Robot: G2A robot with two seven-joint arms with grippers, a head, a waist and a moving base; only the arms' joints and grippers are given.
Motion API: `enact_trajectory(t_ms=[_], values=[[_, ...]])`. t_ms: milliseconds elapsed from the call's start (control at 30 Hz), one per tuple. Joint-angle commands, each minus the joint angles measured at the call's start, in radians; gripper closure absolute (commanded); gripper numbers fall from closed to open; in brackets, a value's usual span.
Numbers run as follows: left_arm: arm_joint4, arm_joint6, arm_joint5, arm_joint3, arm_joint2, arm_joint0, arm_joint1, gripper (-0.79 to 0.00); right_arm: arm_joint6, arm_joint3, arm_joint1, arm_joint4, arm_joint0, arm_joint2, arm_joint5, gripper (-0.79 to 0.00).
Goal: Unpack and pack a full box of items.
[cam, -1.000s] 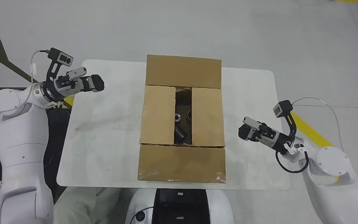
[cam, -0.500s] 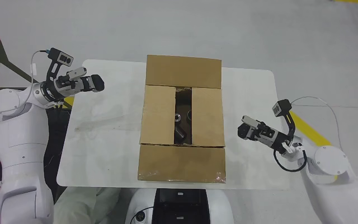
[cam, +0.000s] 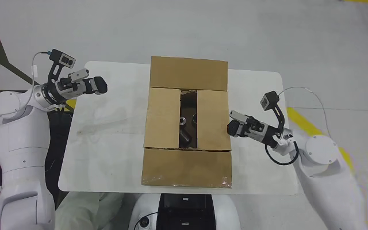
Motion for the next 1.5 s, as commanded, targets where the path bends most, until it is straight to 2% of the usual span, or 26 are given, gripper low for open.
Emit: enact_trajectory(t_ms=[0, 233, 433, 1000, 1467], values=[[0.000, 0.000, 0.000, 0.000, 0.000, 0.000, 0.000, -0.785, 0.000, 0.012, -0.006, -0.001, 0.039, -0.044, 0.001, -0.785], [0.000, 0.000, 0.000, 0.000, 0.000, 0.000, 0.000, -0.785, -0.017, 0.068, -0.029, 0.010, 0.132, -0.170, 0.018, -0.785], [0.000, 0.000, 0.000, 0.000, 0.000, 0.000, 0.000, -0.785, -0.049, 0.090, -0.048, 0.034, 0.170, -0.252, 0.047, -0.785], [0.000, 0.000, 0.000, 0.000, 0.000, 0.000, 0.000, -0.785, -0.068, 0.096, -0.052, 0.024, 0.171, -0.271, 0.047, -0.785], [0.000, 0.000, 0.000, 0.000, 0.000, 0.000, 0.000, -0.785, -0.116, 0.177, -0.103, -0.048, 0.289, -0.453, 0.027, -0.785]])
